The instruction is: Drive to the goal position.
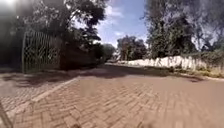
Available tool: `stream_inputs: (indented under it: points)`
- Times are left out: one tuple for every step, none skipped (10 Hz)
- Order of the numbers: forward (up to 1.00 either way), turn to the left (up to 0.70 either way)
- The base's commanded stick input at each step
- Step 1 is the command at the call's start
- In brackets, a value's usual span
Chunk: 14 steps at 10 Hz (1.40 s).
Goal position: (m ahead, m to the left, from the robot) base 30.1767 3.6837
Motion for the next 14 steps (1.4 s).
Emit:
stream_inputs:
  points:
    - [0.7,0.0]
    - [0.7,0.0]
    - [0.7,0.0]
    - [0.7,0.0]
    - [0.7,0.0]
    - [0.7,0.0]
    - [0.7,0.0]
    - [0.7,0.0]
    - [0.7,0.0]
    - [0.7,0.0]
    - [0.7,0.0]
    - [0.7,0.0]
    - [0.7,0.0]
    - [0.7,0.0]
